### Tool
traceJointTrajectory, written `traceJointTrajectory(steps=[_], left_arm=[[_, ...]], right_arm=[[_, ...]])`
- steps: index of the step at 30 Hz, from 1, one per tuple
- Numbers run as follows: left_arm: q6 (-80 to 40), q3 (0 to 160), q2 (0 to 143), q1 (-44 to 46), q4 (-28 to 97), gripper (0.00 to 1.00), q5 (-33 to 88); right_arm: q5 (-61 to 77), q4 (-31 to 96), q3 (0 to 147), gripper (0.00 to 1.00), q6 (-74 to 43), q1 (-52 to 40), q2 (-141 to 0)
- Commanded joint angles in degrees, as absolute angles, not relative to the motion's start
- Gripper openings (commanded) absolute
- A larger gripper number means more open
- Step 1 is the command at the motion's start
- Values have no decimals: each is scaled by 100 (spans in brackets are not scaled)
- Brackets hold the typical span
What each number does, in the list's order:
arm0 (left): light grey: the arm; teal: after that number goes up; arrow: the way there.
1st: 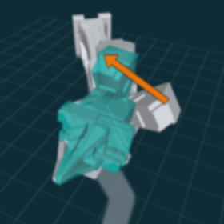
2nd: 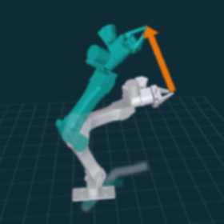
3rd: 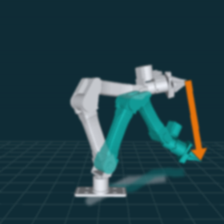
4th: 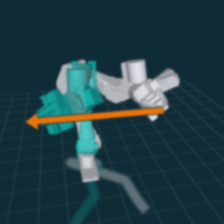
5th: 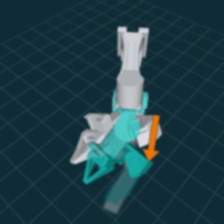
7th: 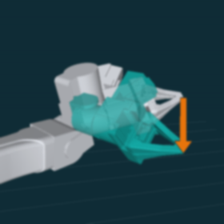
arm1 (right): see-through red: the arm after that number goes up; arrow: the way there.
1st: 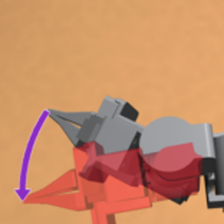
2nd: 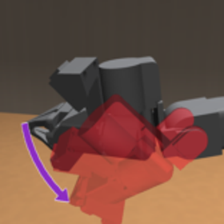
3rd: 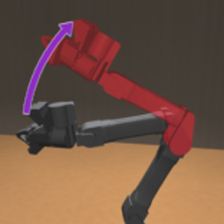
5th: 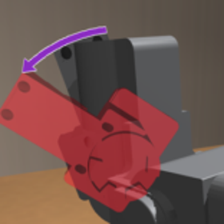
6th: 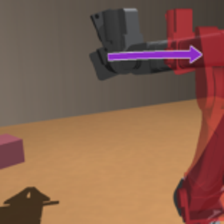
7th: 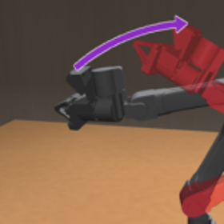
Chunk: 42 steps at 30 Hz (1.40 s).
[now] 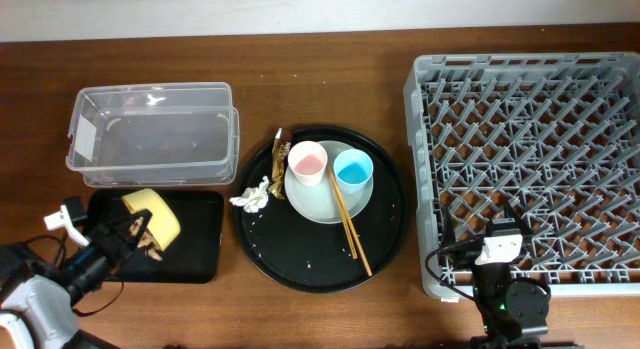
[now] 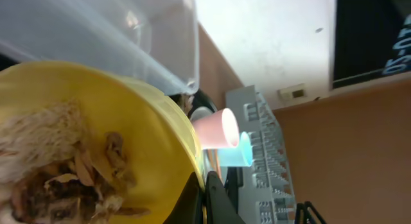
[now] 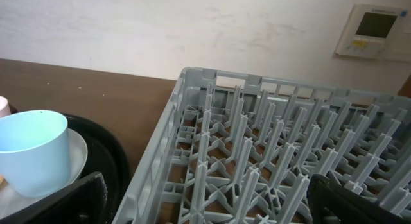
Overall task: Sort waste into correct bins and load items into the dishwasher rack
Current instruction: 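Tilt the yellow bowl to dump food scraps onto the black tray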
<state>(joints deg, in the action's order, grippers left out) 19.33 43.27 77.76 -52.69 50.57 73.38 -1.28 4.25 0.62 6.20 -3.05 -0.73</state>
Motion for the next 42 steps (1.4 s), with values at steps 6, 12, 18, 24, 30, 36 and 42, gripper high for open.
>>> traceJointTrajectory(steps=[6,12,18,24,30,36,42], left_arm=[[1625,4303,7690,-5306,4554,0,7828],[963,4303,7690,-5306,4101,1,7830],[816,4303,7690,-5306,4191,0,7588],[716,4300,7690,-5306,4171,0,7898],[705,4298,7695,-5299,4171,0,8490],[412,4298,7719,-5269,3962,0,8191],[174,4298,7730,-5273,3498,0,8302]], right_arm=[[-200,456,32,98,591,-342,-40],[-200,456,32,98,591,-342,-40],[-200,454,32,98,591,-342,-40],[-200,454,32,98,591,-342,-43],[-200,454,32,98,591,-342,-40],[-200,454,32,98,591,-342,-43],[-200,454,32,98,591,-342,-40]])
